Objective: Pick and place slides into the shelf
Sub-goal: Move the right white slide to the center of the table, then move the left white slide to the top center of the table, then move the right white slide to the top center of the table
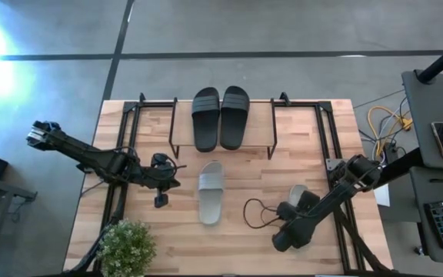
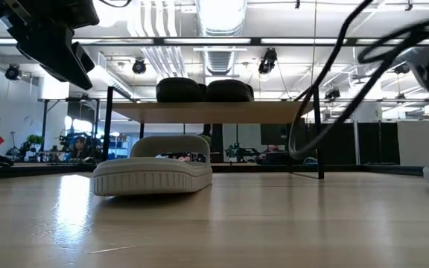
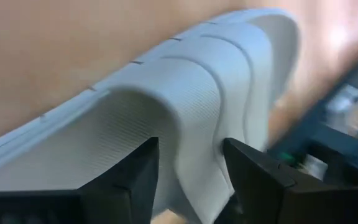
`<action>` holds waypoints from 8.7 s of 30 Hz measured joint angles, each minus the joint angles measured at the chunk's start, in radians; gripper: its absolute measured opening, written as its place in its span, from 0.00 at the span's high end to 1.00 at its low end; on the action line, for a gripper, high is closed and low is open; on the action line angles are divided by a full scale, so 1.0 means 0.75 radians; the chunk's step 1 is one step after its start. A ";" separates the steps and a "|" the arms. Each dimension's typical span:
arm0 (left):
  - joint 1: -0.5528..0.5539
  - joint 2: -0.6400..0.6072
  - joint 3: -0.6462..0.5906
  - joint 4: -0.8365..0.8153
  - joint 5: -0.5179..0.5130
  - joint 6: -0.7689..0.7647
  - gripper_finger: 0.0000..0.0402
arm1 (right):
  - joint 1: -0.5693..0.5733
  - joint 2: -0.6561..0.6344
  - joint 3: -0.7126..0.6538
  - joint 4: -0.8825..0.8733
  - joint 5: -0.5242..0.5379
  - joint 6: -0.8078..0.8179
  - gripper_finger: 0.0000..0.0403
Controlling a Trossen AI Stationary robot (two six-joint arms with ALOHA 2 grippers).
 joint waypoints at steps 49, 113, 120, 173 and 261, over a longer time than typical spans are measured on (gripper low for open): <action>0.001 0.005 -0.006 0.000 -0.065 -0.065 1.00 | -0.464 0.228 0.627 0.263 0.917 -0.908 0.98; -0.006 0.005 -0.012 -0.015 0.087 -0.140 1.00 | -0.435 0.365 0.658 0.694 0.104 -0.043 0.98; -0.013 0.004 -0.012 -0.015 0.086 -0.170 1.00 | -0.436 0.293 0.671 0.749 0.170 -0.062 0.98; -0.074 0.399 -0.124 0.635 0.255 -0.203 1.00 | -0.302 0.060 0.366 0.432 0.214 0.617 0.98; -0.165 0.339 0.223 0.291 -0.548 0.349 1.00 | -0.200 0.088 0.144 1.147 0.502 1.229 0.98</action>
